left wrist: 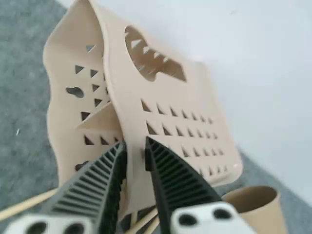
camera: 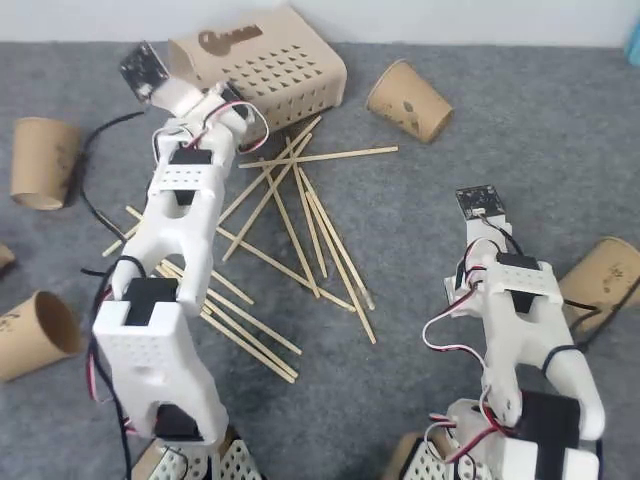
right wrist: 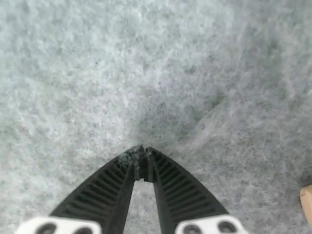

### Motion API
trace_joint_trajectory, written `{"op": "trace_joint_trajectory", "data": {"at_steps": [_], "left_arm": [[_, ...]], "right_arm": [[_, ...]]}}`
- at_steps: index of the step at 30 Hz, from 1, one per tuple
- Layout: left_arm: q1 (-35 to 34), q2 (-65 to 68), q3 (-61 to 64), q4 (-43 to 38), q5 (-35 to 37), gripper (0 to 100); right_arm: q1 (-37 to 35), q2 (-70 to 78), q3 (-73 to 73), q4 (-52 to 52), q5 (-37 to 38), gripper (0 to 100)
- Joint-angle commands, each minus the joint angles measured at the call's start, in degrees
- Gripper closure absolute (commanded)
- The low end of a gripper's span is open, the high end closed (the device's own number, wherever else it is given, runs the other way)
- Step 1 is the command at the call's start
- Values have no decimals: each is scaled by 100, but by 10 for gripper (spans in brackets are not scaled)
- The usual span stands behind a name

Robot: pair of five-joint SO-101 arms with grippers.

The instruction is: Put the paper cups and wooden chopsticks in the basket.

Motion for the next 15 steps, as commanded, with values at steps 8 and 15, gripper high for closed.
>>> {"op": "trace_joint_trajectory", "data": {"at_steps": [8,15], "left_arm": [[-316,-1345,-321,598,246,990],[-229,-2479,-338,2136,466,990]], "right_arm": [[-48,-259,-9,-40,79,991],[-48,-259,-9,-40,79,991]]}}
